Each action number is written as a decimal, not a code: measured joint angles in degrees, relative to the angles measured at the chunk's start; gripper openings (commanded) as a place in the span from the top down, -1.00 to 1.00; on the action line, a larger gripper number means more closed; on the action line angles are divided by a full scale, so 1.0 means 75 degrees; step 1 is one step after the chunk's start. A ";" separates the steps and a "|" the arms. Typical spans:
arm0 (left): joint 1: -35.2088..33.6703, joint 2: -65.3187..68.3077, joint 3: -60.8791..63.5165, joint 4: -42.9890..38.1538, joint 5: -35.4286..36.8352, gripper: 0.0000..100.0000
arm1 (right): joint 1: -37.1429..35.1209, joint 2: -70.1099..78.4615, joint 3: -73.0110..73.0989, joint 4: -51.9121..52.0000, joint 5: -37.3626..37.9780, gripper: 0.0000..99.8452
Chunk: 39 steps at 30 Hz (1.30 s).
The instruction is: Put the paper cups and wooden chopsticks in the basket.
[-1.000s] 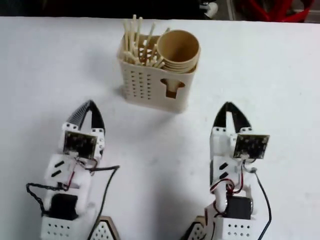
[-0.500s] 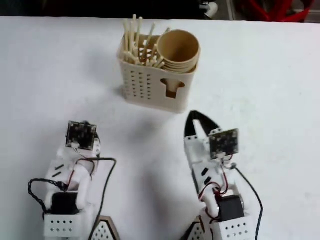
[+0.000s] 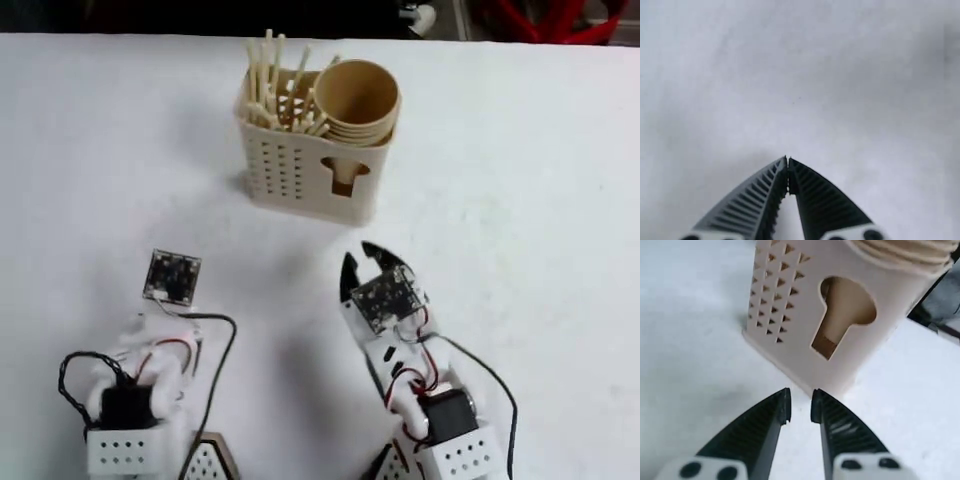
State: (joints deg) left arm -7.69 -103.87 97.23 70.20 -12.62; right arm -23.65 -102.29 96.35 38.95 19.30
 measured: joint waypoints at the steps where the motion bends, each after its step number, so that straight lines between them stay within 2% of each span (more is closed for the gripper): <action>1: -0.0105 0.0000 0.0000 0.0035 0.0000 0.95 | 0.0059 0.0000 0.0000 0.0375 0.0000 0.83; 5: -0.0539 0.0000 0.0000 0.0082 0.0000 0.95 | 0.0469 0.0000 0.0000 0.1829 0.0000 0.83; 10: -0.0680 0.0000 0.0000 0.0082 0.0000 0.95 | 0.0750 0.0000 0.0000 0.2766 -0.0082 0.83; 15: -0.0680 0.0000 0.0000 0.0082 0.0000 0.95 | 0.1008 0.0000 0.0000 0.3528 -0.1418 0.83; 18: -0.0680 0.0000 0.0000 0.0082 0.0000 0.95 | 0.1196 0.0000 0.0000 0.3786 -0.1782 0.85; 21: -0.0680 0.0000 0.0000 0.0082 0.0000 0.95 | 0.1278 0.0000 0.0000 0.3950 -0.1852 0.98; 39: -0.0680 0.0000 0.0000 0.0082 0.0000 0.95 | 0.1301 0.0000 0.0000 0.4407 -0.1864 0.96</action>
State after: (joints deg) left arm -12.79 -103.87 97.23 70.81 -12.62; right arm -13.89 -102.29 96.35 72.00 5.32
